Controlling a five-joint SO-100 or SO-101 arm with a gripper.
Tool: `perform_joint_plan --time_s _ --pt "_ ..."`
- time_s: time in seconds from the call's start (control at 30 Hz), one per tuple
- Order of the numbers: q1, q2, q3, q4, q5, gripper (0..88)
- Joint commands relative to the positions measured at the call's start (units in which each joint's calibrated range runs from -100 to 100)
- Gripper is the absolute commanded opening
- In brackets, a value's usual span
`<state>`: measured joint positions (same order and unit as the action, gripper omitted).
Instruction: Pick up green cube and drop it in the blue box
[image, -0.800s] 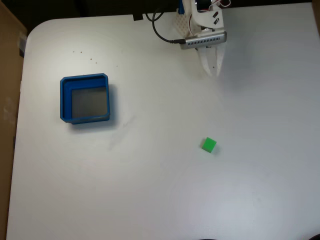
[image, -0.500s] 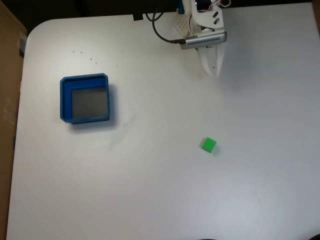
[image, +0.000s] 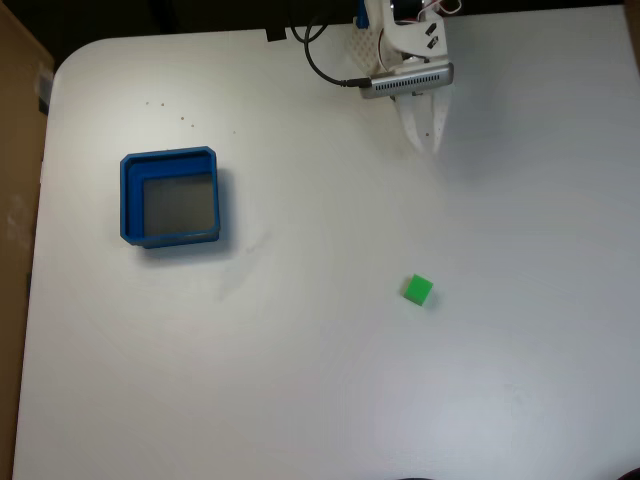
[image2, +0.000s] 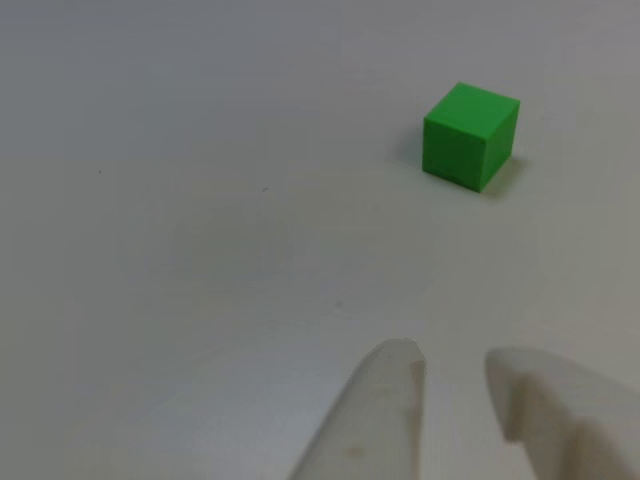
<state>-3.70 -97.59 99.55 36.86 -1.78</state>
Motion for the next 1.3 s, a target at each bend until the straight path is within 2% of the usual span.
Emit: perform_joint_plan --time_s 0.0,0.8,1.27 --pt "0.09 -0.83 0.0 -0.8 0.24 2.0" --pt "-0.28 0.76 -6.69 -1.63 0.24 2.0" --pt "-0.42 20.49 -21.96 -1.63 -0.1 2.0"
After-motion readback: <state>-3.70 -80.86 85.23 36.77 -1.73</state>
